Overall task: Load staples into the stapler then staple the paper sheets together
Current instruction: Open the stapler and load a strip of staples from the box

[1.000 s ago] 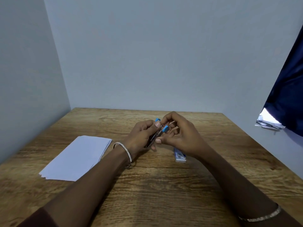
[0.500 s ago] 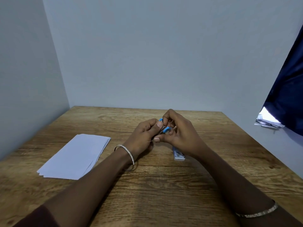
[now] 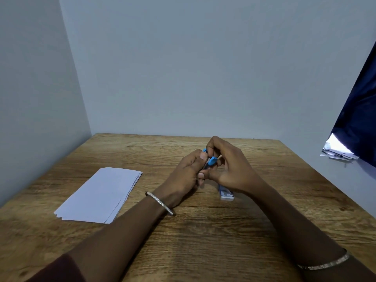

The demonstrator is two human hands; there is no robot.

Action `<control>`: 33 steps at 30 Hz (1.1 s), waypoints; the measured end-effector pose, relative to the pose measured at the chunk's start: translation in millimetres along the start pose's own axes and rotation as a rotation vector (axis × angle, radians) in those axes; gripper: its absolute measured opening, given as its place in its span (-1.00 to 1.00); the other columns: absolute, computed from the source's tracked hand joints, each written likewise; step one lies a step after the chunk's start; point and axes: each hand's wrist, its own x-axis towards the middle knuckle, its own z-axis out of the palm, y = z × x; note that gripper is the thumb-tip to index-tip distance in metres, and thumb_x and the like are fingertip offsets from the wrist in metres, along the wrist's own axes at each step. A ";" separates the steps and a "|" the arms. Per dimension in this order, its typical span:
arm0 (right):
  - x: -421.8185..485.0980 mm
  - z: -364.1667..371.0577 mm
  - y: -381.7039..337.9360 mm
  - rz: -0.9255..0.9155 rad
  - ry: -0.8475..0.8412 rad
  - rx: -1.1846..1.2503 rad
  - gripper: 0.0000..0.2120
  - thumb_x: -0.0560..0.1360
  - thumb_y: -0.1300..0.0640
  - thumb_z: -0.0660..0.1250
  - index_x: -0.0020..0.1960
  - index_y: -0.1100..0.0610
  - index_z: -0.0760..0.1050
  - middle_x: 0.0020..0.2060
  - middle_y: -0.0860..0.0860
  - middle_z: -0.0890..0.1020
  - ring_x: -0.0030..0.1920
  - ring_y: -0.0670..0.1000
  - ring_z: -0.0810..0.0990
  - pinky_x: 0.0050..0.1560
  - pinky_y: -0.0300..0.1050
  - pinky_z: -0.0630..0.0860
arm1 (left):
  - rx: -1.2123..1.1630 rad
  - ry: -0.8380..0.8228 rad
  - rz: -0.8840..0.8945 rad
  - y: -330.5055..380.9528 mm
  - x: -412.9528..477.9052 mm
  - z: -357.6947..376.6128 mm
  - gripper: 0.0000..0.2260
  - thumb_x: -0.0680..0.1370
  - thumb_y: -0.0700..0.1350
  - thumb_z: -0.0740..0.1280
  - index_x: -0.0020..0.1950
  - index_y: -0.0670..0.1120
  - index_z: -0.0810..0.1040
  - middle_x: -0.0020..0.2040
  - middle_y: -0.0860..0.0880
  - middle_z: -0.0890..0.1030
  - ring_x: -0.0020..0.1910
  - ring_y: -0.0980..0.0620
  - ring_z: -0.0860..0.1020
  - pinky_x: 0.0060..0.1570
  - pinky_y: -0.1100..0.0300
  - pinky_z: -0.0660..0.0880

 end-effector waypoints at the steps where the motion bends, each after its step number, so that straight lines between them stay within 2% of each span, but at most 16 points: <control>1: -0.9 1.9 -2.5 -0.030 -0.011 -0.009 -0.59 0.31 0.24 0.62 -0.16 0.08 0.36 -0.24 -0.05 0.50 -0.24 -0.07 0.43 -0.23 -0.14 0.41 | -0.054 0.057 -0.020 2.1 2.0 -1.3 -0.70 0.73 0.01 0.08 -0.03 -0.14 0.46 -0.41 0.06 0.52 -0.55 0.12 0.38 -0.56 0.30 0.28; 3: -1.9 8.8 -8.2 -0.116 -0.022 -0.044 -0.54 0.31 0.29 0.59 -0.22 -0.02 0.30 -0.29 -0.04 0.48 -0.27 -0.05 0.42 -0.26 -0.15 0.38 | -0.142 0.144 -0.027 8.4 6.3 -7.0 -0.68 0.73 0.02 0.07 -0.02 -0.15 0.46 -0.39 -0.06 0.51 -0.55 0.03 0.36 -0.55 0.28 0.21; 5: 0.3 11.5 -10.1 -0.125 -0.008 -0.013 -0.58 0.32 0.29 0.60 -0.23 0.05 0.33 -0.30 0.02 0.52 -0.28 -0.01 0.48 -0.29 -0.15 0.41 | -0.171 0.173 -0.004 12.7 6.1 -10.1 -0.68 0.73 0.02 0.08 -0.02 -0.17 0.47 -0.31 -0.15 0.53 -0.49 -0.03 0.45 -0.56 0.27 0.25; 7: 2.7 8.6 -9.6 -0.087 0.017 0.029 -0.61 0.34 0.26 0.62 -0.19 0.15 0.37 -0.28 0.06 0.59 -0.24 0.04 0.56 -0.25 -0.07 0.50 | -0.193 0.211 0.008 15.4 5.4 -10.7 -0.68 0.72 0.03 0.11 -0.08 -0.11 0.50 -0.22 -0.13 0.58 -0.37 -0.06 0.55 -0.49 0.24 0.38; 10: 0.4 6.2 -6.9 -0.040 0.034 0.046 -0.67 0.35 0.23 0.62 -0.14 0.14 0.46 -0.21 0.01 0.66 -0.17 0.00 0.65 -0.15 -0.04 0.63 | -0.214 0.259 0.020 15.0 6.9 -12.3 -0.68 0.71 0.05 0.11 -0.07 -0.09 0.51 -0.15 -0.06 0.61 -0.27 -0.08 0.57 -0.26 0.11 0.52; 13: -0.6 8.2 -4.6 0.034 0.084 0.077 -0.69 0.34 0.08 0.65 -0.10 0.08 0.53 -0.25 -0.12 0.66 -0.26 -0.12 0.62 -0.24 -0.23 0.55 | -0.310 0.305 -0.009 14.5 9.2 -12.4 -0.70 0.72 0.05 0.10 -0.04 -0.10 0.48 -0.13 -0.06 0.61 -0.31 -0.02 0.60 -0.33 0.13 0.56; 15: 0.6 10.1 -2.3 0.117 0.108 0.143 -0.70 0.35 0.01 0.65 -0.10 0.04 0.55 -0.29 -0.14 0.65 -0.34 -0.16 0.61 -0.33 -0.26 0.55 | -0.401 0.337 -0.023 13.7 10.4 -11.9 -0.71 0.71 0.04 0.11 -0.06 -0.10 0.47 -0.15 -0.05 0.63 -0.28 -0.01 0.62 -0.36 0.11 0.59; 17: 1.5 11.8 0.7 0.195 0.130 0.240 -0.73 0.37 0.08 0.64 -0.08 0.08 0.57 -0.27 -0.04 0.65 -0.38 -0.16 0.62 -0.38 -0.24 0.58 | -0.513 0.346 -0.017 14.0 12.8 -13.3 -0.71 0.71 0.03 0.11 -0.08 -0.10 0.47 -0.17 -0.08 0.66 -0.20 -0.06 0.66 -0.26 0.01 0.62; 19: 2.3 12.2 3.7 0.303 0.145 0.357 -0.75 0.38 0.15 0.63 -0.06 0.15 0.60 -0.22 0.11 0.66 -0.34 -0.09 0.66 -0.31 -0.16 0.63 | -0.613 0.347 -0.005 14.6 14.9 -17.1 -0.71 0.72 0.02 0.11 -0.08 -0.11 0.47 -0.14 -0.13 0.65 -0.15 -0.09 0.69 -0.15 -0.07 0.63; 21: 3.4 9.5 6.3 0.455 0.115 0.529 -0.73 0.36 0.14 0.63 -0.04 0.22 0.63 -0.18 0.21 0.70 -0.26 0.04 0.68 -0.23 -0.09 0.65 | -0.689 0.357 0.011 15.9 15.8 -20.3 -0.72 0.72 0.01 0.09 -0.05 -0.11 0.45 -0.09 -0.18 0.62 -0.14 -0.10 0.71 -0.11 -0.07 0.66; 23: 3.5 6.2 7.5 0.571 0.007 0.717 -0.61 0.32 0.08 0.63 0.00 0.30 0.64 -0.13 0.26 0.74 -0.21 0.14 0.70 -0.16 -0.04 0.69 | -0.744 0.365 0.026 17.0 16.5 -21.9 -0.75 0.72 0.01 0.09 -0.02 -0.11 0.42 -0.05 -0.21 0.60 -0.07 -0.14 0.70 -0.04 -0.08 0.66; 25: 3.5 3.4 7.3 0.616 -0.099 0.777 -0.53 0.23 0.08 0.65 0.03 0.33 0.66 -0.10 0.27 0.75 -0.16 0.16 0.73 -0.04 0.03 0.70 | -0.775 0.356 0.026 18.9 15.7 -22.5 -0.76 0.72 0.01 0.10 0.00 -0.12 0.41 0.00 -0.24 0.60 0.01 -0.20 0.67 0.05 -0.14 0.61; 26: 3.5 2.4 7.4 0.616 -0.133 0.783 -0.55 0.21 0.12 0.66 0.00 0.32 0.68 -0.11 0.27 0.75 -0.16 0.15 0.73 -0.02 0.02 0.70 | -0.781 0.347 0.023 19.6 15.4 -22.4 -0.77 0.72 0.01 0.11 0.01 -0.12 0.42 0.02 -0.24 0.60 0.05 -0.22 0.66 0.09 -0.16 0.58; 29: 4.4 -4.6 8.0 0.599 -0.136 0.775 -0.70 0.23 0.24 0.64 -0.07 0.28 0.71 -0.19 0.25 0.73 -0.26 0.08 0.71 -0.16 -0.12 0.71 | -0.773 0.311 0.008 22.1 14.4 -22.6 -0.75 0.70 0.03 0.14 0.03 -0.12 0.46 0.09 -0.26 0.60 0.12 -0.24 0.64 0.22 -0.19 0.53; 33: 3.7 -23.3 12.2 0.575 -0.002 0.664 -0.75 0.26 0.24 0.64 -0.08 0.19 0.72 -0.27 0.11 0.74 -0.35 -0.07 0.65 -0.33 -0.27 0.58 | -0.766 0.167 -0.087 26.1 12.3 -31.2 -0.47 0.64 0.25 0.10 0.01 -0.21 0.57 0.14 -0.30 0.67 0.19 -0.26 0.66 0.26 -0.17 0.52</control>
